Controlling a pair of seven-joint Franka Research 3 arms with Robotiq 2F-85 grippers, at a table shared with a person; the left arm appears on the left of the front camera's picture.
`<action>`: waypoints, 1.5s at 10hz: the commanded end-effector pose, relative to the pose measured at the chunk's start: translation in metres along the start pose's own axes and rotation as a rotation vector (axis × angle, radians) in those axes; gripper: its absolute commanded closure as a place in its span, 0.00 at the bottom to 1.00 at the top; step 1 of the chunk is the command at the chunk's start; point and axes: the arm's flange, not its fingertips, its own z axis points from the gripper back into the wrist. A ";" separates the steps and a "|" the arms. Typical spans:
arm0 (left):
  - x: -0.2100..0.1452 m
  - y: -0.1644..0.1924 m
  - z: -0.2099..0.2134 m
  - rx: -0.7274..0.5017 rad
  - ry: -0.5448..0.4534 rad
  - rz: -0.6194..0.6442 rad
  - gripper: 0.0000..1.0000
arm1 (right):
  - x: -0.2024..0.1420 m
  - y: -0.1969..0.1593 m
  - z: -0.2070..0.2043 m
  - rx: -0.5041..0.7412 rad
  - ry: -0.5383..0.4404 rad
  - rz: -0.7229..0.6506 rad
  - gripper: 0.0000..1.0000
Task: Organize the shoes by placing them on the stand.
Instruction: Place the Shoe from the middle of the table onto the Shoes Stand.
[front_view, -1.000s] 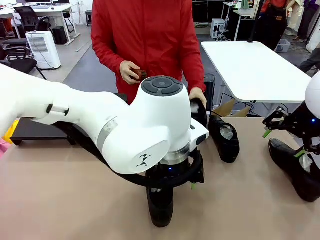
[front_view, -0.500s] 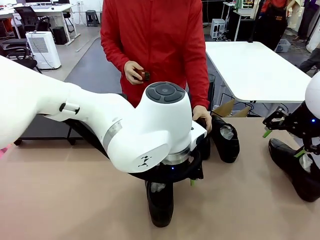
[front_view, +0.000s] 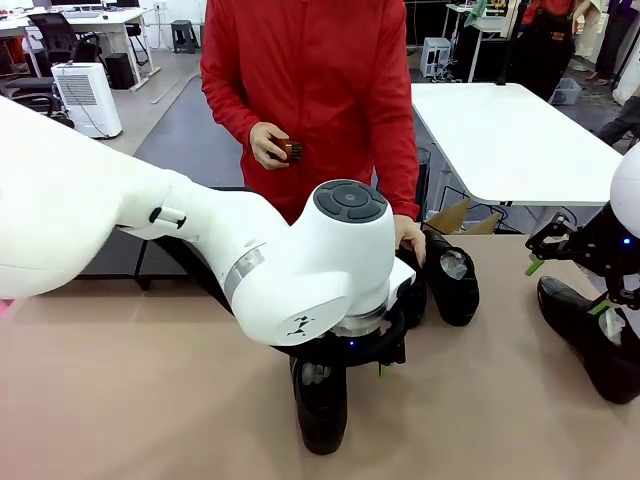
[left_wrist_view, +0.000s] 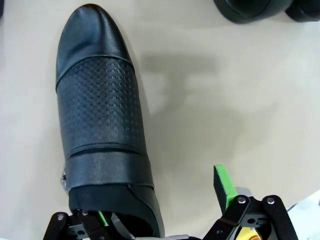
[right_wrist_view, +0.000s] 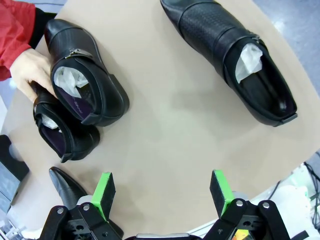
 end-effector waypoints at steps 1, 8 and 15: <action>0.008 -0.010 -0.005 0.037 -0.013 0.013 0.00 | 0.000 0.000 0.001 0.001 -0.004 -0.002 0.00; 0.006 -0.007 -0.003 0.087 0.040 0.013 0.97 | 0.000 0.000 0.001 0.001 -0.004 -0.002 0.00; -0.005 0.008 0.011 0.063 0.107 -0.017 1.00 | 0.000 0.000 0.001 0.001 -0.004 -0.002 0.00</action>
